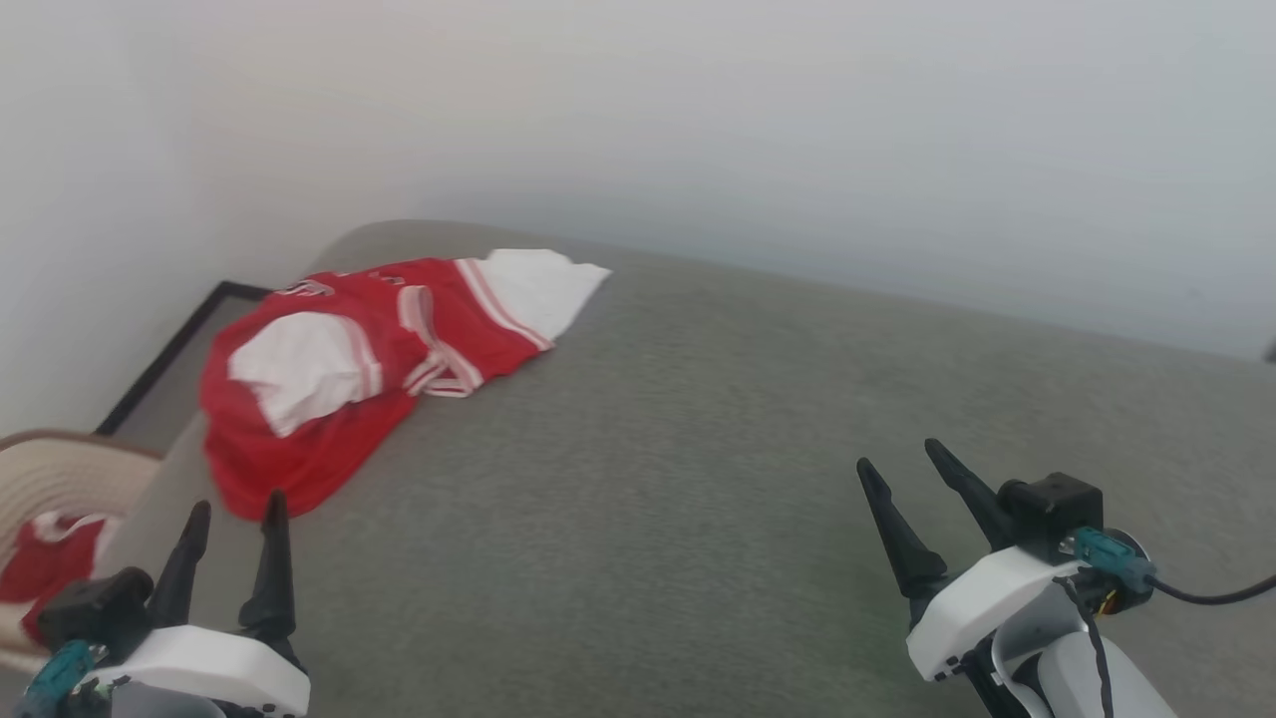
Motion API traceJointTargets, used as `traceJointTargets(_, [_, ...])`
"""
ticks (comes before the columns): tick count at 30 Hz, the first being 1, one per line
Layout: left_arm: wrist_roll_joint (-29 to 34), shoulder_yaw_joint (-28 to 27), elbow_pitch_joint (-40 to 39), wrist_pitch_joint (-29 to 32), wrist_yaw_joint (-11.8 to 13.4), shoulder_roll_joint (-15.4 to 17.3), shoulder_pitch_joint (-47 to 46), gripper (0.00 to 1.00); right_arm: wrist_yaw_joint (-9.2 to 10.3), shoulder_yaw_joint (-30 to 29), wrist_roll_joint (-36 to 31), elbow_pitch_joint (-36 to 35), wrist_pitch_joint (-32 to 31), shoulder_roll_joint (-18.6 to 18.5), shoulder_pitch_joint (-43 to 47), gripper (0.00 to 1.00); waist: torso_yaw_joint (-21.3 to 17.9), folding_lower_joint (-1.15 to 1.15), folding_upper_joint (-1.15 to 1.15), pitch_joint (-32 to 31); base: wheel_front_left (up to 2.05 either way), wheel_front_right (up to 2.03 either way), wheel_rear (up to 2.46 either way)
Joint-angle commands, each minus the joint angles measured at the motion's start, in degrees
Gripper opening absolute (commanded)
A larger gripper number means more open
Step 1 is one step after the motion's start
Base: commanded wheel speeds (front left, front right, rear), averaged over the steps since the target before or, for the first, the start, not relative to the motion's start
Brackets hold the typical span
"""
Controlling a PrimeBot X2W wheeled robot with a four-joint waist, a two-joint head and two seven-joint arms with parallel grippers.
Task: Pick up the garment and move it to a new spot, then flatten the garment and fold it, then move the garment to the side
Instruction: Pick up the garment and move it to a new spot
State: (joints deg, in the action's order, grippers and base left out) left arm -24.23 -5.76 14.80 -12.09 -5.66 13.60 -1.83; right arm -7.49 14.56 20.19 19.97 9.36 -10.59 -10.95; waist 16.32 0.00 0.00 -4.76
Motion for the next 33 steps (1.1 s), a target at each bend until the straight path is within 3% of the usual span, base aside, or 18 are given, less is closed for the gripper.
traceJointTargets(1, [-0.03, -0.13, -0.35, 0.21, 0.52, -0.01, 0.63, 1.00, 0.00, 0.08, 0.44, 0.13, 0.45, 0.13, -0.56, 1.00, 2.51, 0.00, 0.00, -0.56, 0.00, 0.00, 0.00])
traceJointTargets(7, [-1.46, -0.76, -1.40, 0.90, 1.23, -0.48, 1.02, 1.00, 0.00, 0.38, 0.73, 1.20, 0.99, 0.31, -0.80, 1.00, 4.96, 0.00, 0.00, -0.42, 0.00, 0.00, 0.00])
traceJointTargets(15, [-3.47, -0.93, -1.67, 3.58, 0.97, 0.35, -1.92, 1.00, 0.00, -0.57, 0.52, 1.09, 1.18, -0.40, -1.27, 1.00, 4.52, 0.00, 0.00, 1.39, 0.00, 0.00, 0.00])
traceJointTargets(24, [-6.33, -0.27, 2.06, 9.18, -0.16, 4.25, -12.92, 1.00, 0.00, -1.60, -1.48, -2.31, -0.37, -1.70, -3.61, 1.00, -0.69, 0.00, 0.00, 8.00, 0.00, 0.00, 0.00])
traceJointTargets(33, [-9.10, -0.33, 12.83, 15.52, -0.87, 9.80, -28.98, 1.00, 0.00, -2.96, -2.99, -7.19, -1.81, -3.18, -7.28, 1.00, -7.88, 0.00, 0.00, 18.93, 0.00, 0.00, 0.00])
